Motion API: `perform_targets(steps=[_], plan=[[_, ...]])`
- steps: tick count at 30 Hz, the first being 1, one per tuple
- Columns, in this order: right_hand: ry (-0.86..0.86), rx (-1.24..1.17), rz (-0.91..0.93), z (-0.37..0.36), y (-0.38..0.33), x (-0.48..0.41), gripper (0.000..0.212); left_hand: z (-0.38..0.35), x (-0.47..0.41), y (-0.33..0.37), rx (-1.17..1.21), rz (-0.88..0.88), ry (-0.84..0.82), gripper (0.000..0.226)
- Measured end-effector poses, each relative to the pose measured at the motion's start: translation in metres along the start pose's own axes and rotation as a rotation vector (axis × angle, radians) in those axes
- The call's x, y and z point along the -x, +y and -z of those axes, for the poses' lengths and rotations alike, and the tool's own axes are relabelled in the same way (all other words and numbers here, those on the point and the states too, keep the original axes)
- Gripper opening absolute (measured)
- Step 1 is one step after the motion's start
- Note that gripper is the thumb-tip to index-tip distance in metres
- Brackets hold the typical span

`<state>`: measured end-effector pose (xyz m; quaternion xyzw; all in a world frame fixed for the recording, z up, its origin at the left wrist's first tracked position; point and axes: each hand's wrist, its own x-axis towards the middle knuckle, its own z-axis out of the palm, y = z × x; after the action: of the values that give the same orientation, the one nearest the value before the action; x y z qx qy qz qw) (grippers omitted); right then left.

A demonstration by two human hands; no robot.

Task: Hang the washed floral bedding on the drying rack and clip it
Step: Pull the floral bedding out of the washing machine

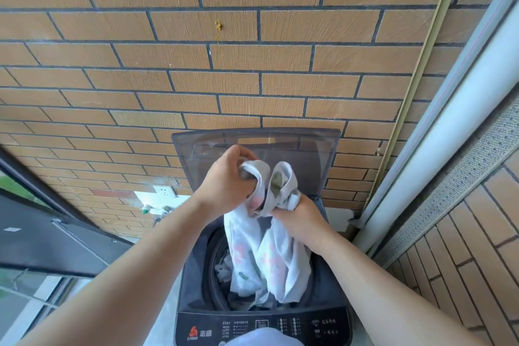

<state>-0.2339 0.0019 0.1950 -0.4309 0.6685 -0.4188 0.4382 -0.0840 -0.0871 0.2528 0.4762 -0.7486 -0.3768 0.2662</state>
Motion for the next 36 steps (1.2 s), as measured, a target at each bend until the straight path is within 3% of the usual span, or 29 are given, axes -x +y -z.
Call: perform_targets(steps=[4,6,11,13,16,18,23,25,28,30,32,36], plan=[[0.135,-0.074,0.070,0.013,-0.015,-0.004,0.009,-0.012,0.011,-0.033,0.236,0.190,-0.094,0.045],[0.087,-0.143,0.114,0.017,-0.022,-0.005,0.011,-0.018,0.014,-0.043,0.224,0.182,-0.100,0.038],[-0.149,0.038,0.267,0.013,-0.028,-0.005,0.018,-0.021,0.007,-0.038,0.083,0.047,0.010,0.020],[-0.160,0.058,0.146,0.016,-0.027,-0.004,0.016,-0.023,0.004,-0.036,0.021,0.026,0.061,0.019],[-0.119,0.137,0.037,0.020,-0.025,-0.004,0.012,-0.027,0.008,-0.042,0.168,0.116,0.077,0.025],[-0.059,0.123,0.070,0.020,-0.027,-0.006,0.015,-0.031,0.018,-0.049,0.211,0.143,0.003,0.032],[0.064,-0.031,0.112,0.025,-0.036,-0.010,0.028,-0.054,0.045,-0.078,0.156,0.258,-0.444,0.028],[0.066,-0.009,0.136,0.026,-0.040,-0.010,0.030,-0.057,0.049,-0.082,0.310,0.332,-0.484,0.033],[0.117,0.018,0.150,0.028,-0.042,-0.010,0.024,-0.054,0.052,-0.084,0.587,0.415,-0.494,0.060],[0.157,0.007,0.162,0.029,-0.040,-0.012,0.024,-0.052,0.052,-0.088,0.442,0.309,-0.527,0.041],[0.174,-0.027,0.168,0.029,-0.038,-0.012,0.025,-0.055,0.048,-0.096,0.115,0.234,-0.489,0.013],[0.095,-0.027,0.154,0.028,-0.037,-0.005,0.016,-0.055,0.032,-0.104,-0.110,0.286,-0.308,0.018]])
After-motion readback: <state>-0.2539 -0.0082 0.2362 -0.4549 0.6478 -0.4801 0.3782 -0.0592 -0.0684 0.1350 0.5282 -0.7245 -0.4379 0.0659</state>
